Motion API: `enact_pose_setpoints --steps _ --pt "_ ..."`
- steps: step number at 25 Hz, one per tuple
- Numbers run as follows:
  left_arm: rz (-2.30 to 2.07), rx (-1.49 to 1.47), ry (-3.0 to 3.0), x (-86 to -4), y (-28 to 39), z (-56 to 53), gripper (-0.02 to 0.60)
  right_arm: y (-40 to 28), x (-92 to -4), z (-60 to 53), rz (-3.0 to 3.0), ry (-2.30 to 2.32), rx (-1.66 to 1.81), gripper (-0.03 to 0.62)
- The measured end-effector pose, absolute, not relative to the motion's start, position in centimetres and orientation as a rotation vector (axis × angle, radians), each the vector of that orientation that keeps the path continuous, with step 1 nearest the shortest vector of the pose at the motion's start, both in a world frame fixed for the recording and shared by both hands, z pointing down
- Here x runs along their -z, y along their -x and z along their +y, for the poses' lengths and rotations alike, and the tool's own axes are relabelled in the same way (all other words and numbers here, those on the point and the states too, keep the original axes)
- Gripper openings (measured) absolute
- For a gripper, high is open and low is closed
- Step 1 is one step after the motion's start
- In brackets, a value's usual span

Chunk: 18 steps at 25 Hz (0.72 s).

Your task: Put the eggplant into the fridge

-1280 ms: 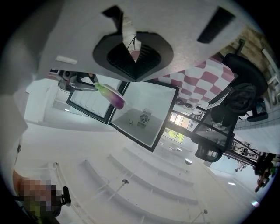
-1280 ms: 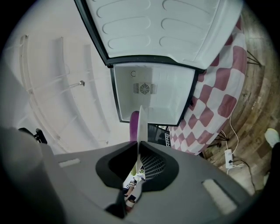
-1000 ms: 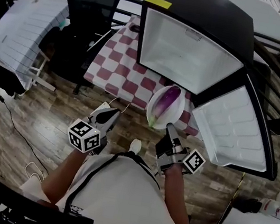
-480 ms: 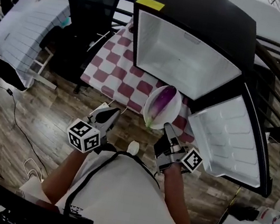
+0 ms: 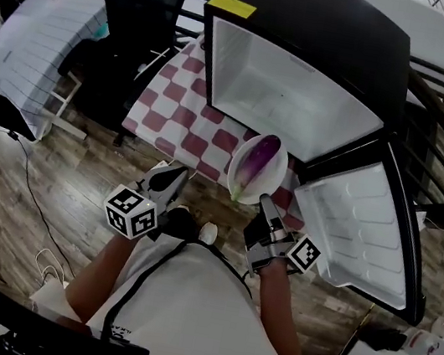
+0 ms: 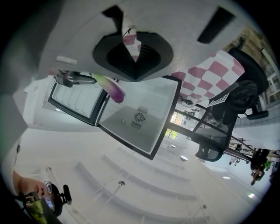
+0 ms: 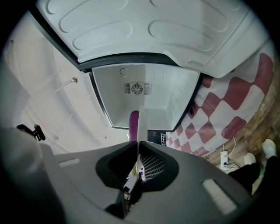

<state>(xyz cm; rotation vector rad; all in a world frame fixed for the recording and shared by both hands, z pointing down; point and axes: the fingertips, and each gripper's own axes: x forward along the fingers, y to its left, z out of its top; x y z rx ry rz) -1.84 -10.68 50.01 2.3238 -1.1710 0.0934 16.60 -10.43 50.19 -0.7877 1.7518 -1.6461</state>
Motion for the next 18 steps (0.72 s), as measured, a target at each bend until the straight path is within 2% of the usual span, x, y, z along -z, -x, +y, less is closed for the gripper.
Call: enact_pose_setpoints --steps 18 --pt "-1.068 -0.108 -2.371 -50.2 2.6 -18.7 0.005 -13.7 -50.6 -17.4 1.733 0.823 1.635 0.029"
